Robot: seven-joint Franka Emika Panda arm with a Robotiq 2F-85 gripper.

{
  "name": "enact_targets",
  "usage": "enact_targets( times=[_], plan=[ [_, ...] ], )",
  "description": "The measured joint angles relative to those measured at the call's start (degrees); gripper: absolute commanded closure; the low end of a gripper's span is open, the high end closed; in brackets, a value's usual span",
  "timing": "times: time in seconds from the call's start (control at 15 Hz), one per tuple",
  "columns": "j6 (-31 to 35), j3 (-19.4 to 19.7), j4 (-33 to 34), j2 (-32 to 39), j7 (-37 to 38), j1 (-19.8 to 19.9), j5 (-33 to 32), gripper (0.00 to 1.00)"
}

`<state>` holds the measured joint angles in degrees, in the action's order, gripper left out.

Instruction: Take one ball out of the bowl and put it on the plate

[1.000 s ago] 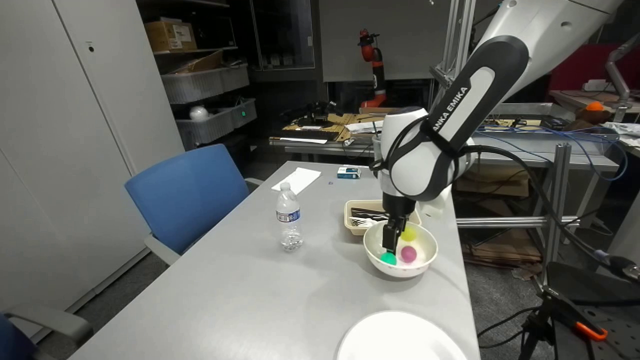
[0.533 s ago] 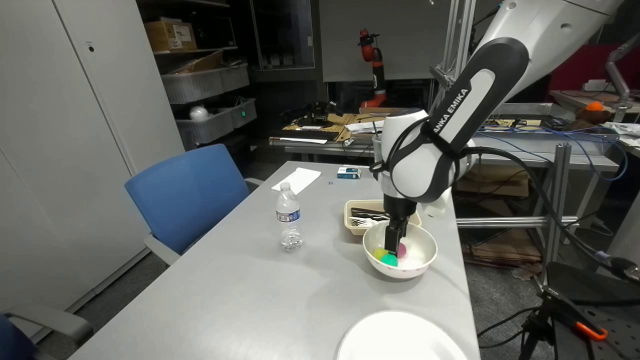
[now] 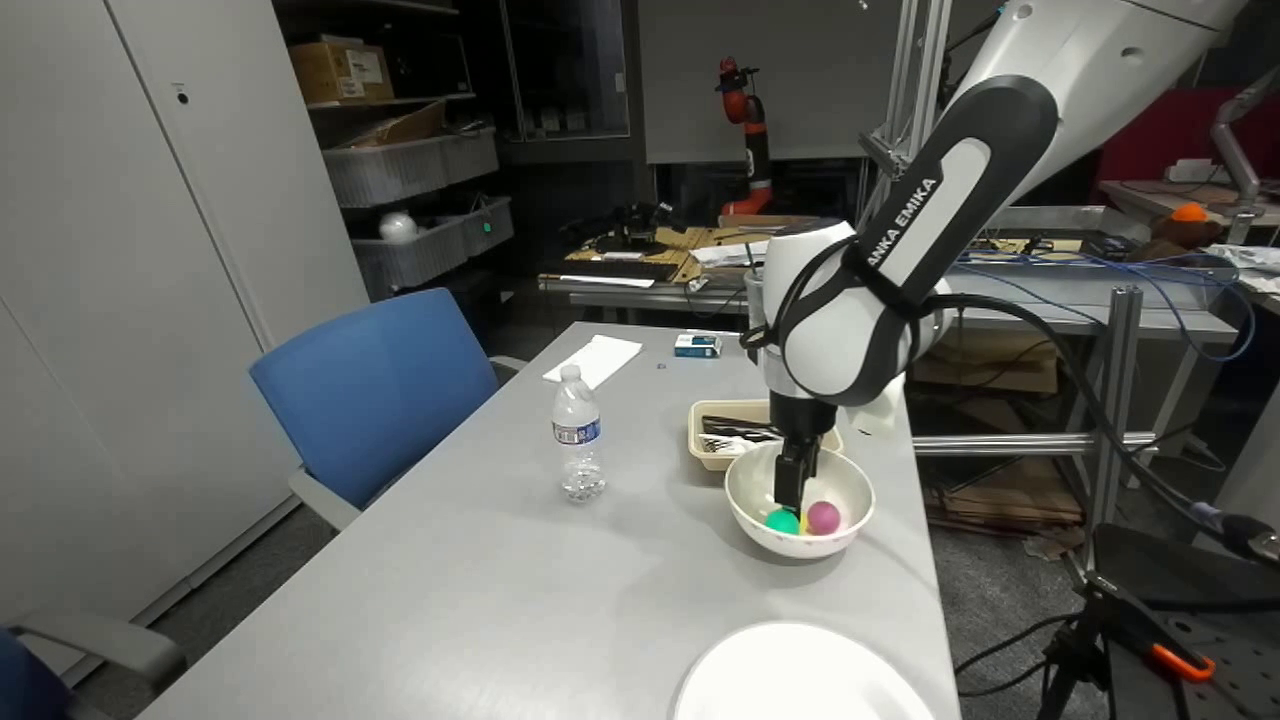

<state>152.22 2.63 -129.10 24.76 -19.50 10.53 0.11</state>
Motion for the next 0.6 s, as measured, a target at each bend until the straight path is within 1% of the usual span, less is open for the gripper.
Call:
enact_targets(
  times=[0.6],
  plan=[
    [0.01,0.00,-0.17,0.19,-0.69,0.06,0.00,0.00]
  ],
)
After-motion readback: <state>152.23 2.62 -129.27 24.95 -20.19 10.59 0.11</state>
